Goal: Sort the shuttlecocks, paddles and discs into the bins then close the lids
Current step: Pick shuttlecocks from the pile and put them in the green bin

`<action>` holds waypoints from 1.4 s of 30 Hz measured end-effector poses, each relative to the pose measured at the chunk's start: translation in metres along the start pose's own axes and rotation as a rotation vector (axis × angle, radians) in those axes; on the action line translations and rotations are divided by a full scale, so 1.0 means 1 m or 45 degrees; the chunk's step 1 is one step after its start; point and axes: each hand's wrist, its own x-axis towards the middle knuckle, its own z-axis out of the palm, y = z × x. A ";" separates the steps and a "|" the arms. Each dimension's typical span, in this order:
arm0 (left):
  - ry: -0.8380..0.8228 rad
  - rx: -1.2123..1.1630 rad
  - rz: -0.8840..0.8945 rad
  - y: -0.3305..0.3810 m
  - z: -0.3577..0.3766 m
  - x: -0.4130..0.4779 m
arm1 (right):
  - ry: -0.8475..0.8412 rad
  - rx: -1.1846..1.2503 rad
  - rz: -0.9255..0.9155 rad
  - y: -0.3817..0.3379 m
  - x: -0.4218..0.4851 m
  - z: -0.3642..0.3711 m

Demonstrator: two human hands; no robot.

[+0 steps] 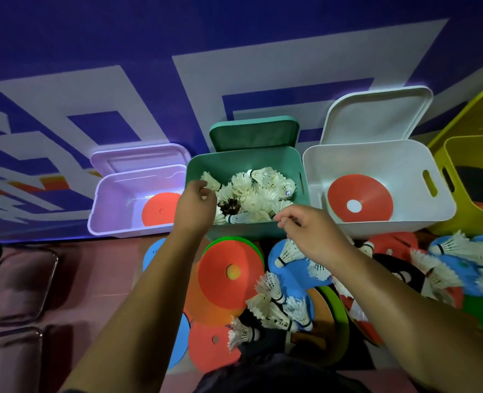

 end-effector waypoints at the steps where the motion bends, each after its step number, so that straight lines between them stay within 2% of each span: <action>1: 0.023 -0.059 0.008 -0.006 0.002 -0.009 | -0.007 0.002 -0.003 -0.001 0.001 0.002; 5: -0.029 -0.267 0.016 -0.029 0.004 -0.047 | -0.064 0.025 0.014 -0.006 0.003 0.014; 10: -0.149 -0.178 -0.036 -0.062 0.003 -0.079 | -0.229 0.031 0.041 -0.011 -0.002 0.036; 19: -0.241 -0.079 -0.162 -0.108 0.021 -0.140 | -0.550 -0.377 0.103 0.021 -0.015 0.073; 23: -0.386 0.121 -0.440 -0.141 0.042 -0.168 | -0.667 -0.592 0.192 0.042 -0.017 0.070; 26: -0.488 0.098 -0.660 -0.157 0.057 -0.190 | -0.746 -0.646 0.202 0.052 -0.018 0.069; 32: -0.379 0.025 -0.752 -0.164 0.078 -0.210 | -0.768 -0.670 0.132 0.065 -0.024 0.072; 37: -0.420 0.191 -0.624 -0.159 0.079 -0.214 | -0.693 -0.742 0.087 0.067 -0.029 0.073; 42: -0.415 0.139 -0.589 -0.147 0.063 -0.215 | -0.624 -0.691 0.048 0.059 -0.029 0.061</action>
